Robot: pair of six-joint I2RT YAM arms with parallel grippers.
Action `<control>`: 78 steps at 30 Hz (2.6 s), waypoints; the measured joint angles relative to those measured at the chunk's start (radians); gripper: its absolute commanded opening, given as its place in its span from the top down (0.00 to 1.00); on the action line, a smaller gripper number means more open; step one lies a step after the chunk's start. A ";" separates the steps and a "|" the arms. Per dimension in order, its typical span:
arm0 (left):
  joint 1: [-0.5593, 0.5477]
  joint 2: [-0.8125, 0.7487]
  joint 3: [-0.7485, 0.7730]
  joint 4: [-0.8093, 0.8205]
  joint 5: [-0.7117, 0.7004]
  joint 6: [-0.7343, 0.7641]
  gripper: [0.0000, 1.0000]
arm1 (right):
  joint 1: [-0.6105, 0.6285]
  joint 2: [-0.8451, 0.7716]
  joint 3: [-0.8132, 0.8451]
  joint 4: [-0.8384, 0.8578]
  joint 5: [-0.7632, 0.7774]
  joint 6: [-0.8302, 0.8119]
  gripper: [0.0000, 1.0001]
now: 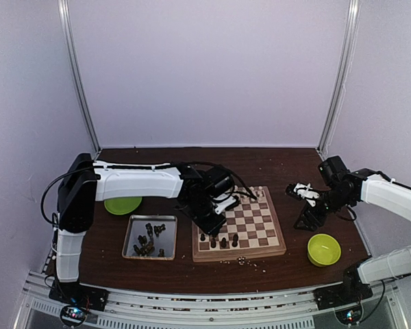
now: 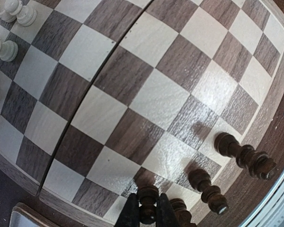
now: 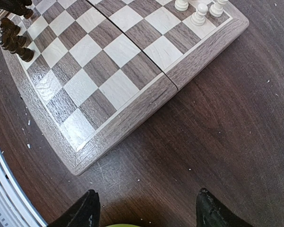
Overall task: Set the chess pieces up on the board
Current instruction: Place the pawn at g7, then pick up the pawn from the storage box.
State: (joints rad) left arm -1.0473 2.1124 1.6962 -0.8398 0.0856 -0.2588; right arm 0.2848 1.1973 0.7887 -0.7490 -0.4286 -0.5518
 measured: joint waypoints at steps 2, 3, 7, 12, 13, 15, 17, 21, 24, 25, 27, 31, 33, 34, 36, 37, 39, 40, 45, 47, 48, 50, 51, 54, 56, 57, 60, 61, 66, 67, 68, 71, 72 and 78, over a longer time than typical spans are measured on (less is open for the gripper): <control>0.000 0.000 0.000 0.000 0.000 0.001 0.99 | 0.001 0.000 0.000 0.000 0.000 0.000 0.30; 0.000 0.000 0.000 0.000 -0.001 0.001 0.99 | 0.001 0.000 0.000 0.000 0.000 0.000 0.30; 0.000 0.003 0.000 -0.003 -0.003 0.004 0.99 | 0.001 0.000 0.000 -0.001 0.000 0.000 0.30; 0.000 0.009 0.000 -0.009 -0.002 0.007 0.99 | 0.004 0.000 0.000 -0.002 0.000 0.000 0.30; 0.000 0.010 0.000 -0.010 -0.002 0.007 0.98 | 0.006 0.000 0.000 -0.002 0.000 0.000 0.30; 0.000 0.014 0.001 -0.011 -0.001 0.007 0.96 | 0.011 0.002 0.000 -0.002 0.000 0.000 0.30; -0.001 0.015 0.003 -0.012 0.000 0.007 0.94 | 0.014 0.005 0.000 -0.002 0.000 0.000 0.30; -0.001 0.023 0.017 -0.023 0.000 0.007 0.87 | 0.019 0.009 0.000 -0.003 0.000 0.000 0.30; -0.001 0.026 0.023 -0.027 0.000 0.008 0.82 | 0.019 0.010 0.000 -0.003 0.001 0.000 0.30; -0.001 0.027 0.025 -0.029 0.000 0.008 0.82 | 0.020 0.010 0.000 -0.003 0.002 0.000 0.30; -0.001 0.029 0.030 -0.031 0.000 0.010 0.80 | 0.024 0.010 0.000 -0.003 0.003 0.000 0.30; -0.001 0.029 0.039 -0.032 0.000 0.010 0.79 | 0.026 0.010 0.000 -0.003 0.004 -0.001 0.30; -0.001 0.029 0.046 -0.035 -0.001 0.010 0.78 | 0.025 0.010 0.000 -0.003 0.005 -0.001 0.30; -0.001 0.029 0.050 -0.035 -0.001 0.010 0.77 | 0.026 0.010 0.000 -0.003 0.006 -0.001 0.30; -0.002 0.028 0.056 -0.036 -0.007 0.010 0.76 | 0.025 0.010 0.000 -0.003 0.007 -0.001 0.30; -0.002 0.026 0.059 -0.037 -0.019 0.010 0.75 | 0.025 0.010 0.000 -0.003 0.008 -0.001 0.30; -0.002 0.016 0.066 -0.045 -0.053 0.010 0.73 | 0.025 0.010 0.000 -0.003 0.008 -0.002 0.30; -0.002 0.002 0.067 -0.051 -0.081 0.010 0.72 | 0.026 0.010 0.000 -0.003 0.008 -0.002 0.30; 0.011 -0.143 0.038 -0.063 -0.222 0.005 0.70 | 0.025 0.010 0.000 -0.003 0.011 -0.002 0.30; 0.031 -0.232 -0.014 -0.065 -0.270 0.002 0.70 | 0.026 0.011 0.000 -0.003 0.011 -0.002 0.30; 0.050 -0.285 -0.057 -0.064 -0.295 -0.003 0.70 | 0.026 0.011 0.000 -0.003 0.013 -0.002 0.30; 0.088 -0.364 -0.140 -0.061 -0.327 -0.013 0.70 | 0.026 0.012 0.000 -0.003 0.014 -0.002 0.30; 0.111 -0.399 -0.190 -0.052 -0.340 -0.019 0.71 | 0.025 0.013 0.000 -0.004 0.015 -0.002 0.30; 0.181 -0.474 -0.344 -0.042 -0.357 -0.039 0.69 | 0.025 0.015 0.002 -0.004 0.015 -0.003 0.30; 0.223 -0.499 -0.430 -0.039 -0.359 -0.051 0.63 | 0.026 0.017 0.003 -0.003 0.017 -0.003 0.30; 0.243 -0.512 -0.476 -0.028 -0.358 -0.060 0.62 | 0.025 0.019 0.003 -0.003 0.018 -0.003 0.30; 0.277 -0.548 -0.568 -0.006 -0.349 -0.076 0.62 | 0.025 0.029 0.003 -0.003 0.021 -0.002 0.30; 0.288 -0.560 -0.592 0.006 -0.338 -0.077 0.63 | 0.025 0.034 0.003 -0.003 0.023 -0.002 0.30; 0.304 -0.573 -0.612 0.073 -0.277 -0.056 0.71 | 0.025 0.057 0.004 -0.003 0.027 -0.002 0.30; 0.304 -0.570 -0.612 0.088 -0.260 -0.043 0.71 | 0.025 0.060 0.004 -0.003 0.028 -0.002 0.30; 0.304 -0.566 -0.610 0.098 -0.244 -0.028 0.70 | 0.025 0.061 0.004 -0.003 0.029 -0.002 0.30; 0.304 -0.529 -0.587 0.105 -0.210 0.023 0.68 | 0.025 0.061 0.004 -0.003 0.034 -0.002 0.30; 0.304 -0.506 -0.570 0.101 -0.199 0.043 0.67 | 0.025 0.061 0.004 -0.003 0.035 -0.002 0.30; 0.304 -0.389 -0.484 0.081 -0.175 0.105 0.69 | 0.025 0.061 0.004 -0.003 0.041 -0.002 0.30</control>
State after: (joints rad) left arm -0.7429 1.7229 1.2121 -0.7589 -0.0898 -0.1543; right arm 0.3099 1.2579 0.7929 -0.7521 -0.3874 -0.5541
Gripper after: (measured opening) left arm 0.318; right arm 0.697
